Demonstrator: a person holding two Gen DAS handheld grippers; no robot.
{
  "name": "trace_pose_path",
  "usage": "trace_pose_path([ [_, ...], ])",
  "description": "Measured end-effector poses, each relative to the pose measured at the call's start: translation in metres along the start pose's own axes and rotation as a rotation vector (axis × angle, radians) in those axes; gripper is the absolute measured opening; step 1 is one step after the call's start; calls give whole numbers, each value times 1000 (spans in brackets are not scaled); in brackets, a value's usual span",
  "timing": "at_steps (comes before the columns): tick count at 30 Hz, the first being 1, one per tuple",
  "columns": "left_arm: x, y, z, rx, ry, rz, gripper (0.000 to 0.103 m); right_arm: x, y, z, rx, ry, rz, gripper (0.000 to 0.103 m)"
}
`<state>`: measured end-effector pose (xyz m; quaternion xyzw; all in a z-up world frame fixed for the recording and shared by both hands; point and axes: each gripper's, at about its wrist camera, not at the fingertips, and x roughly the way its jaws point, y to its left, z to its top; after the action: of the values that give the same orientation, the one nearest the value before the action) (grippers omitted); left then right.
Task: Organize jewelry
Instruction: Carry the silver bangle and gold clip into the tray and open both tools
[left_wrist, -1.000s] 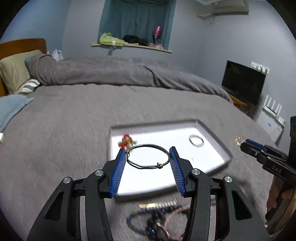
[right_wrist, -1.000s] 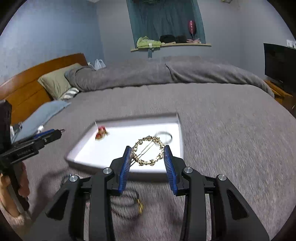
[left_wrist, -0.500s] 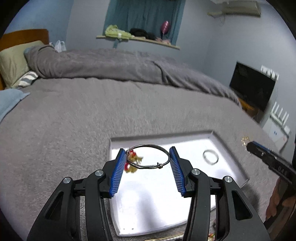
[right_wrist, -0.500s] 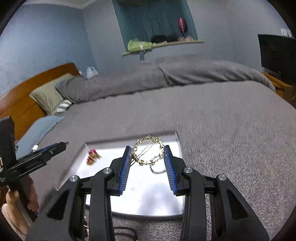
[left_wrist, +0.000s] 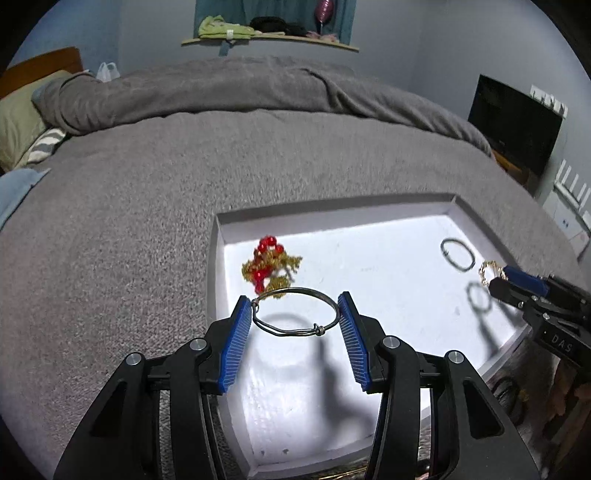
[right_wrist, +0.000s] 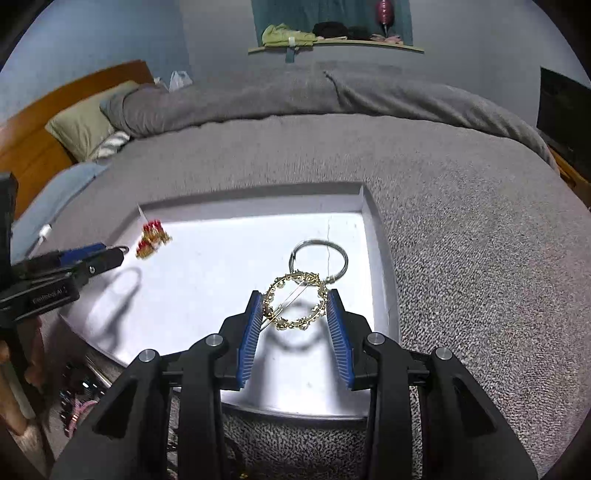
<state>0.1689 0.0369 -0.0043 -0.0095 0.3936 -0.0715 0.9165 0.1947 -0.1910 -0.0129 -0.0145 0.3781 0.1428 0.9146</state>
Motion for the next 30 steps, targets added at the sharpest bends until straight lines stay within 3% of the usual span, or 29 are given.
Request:
trace_pose_path([
  [11, 14, -5, -8, 59, 30, 18, 50, 10, 9, -7, -75, 27, -55, 36],
  [30, 28, -16, -13, 113, 65, 74, 52, 20, 9, -5, -91, 57, -88, 36],
])
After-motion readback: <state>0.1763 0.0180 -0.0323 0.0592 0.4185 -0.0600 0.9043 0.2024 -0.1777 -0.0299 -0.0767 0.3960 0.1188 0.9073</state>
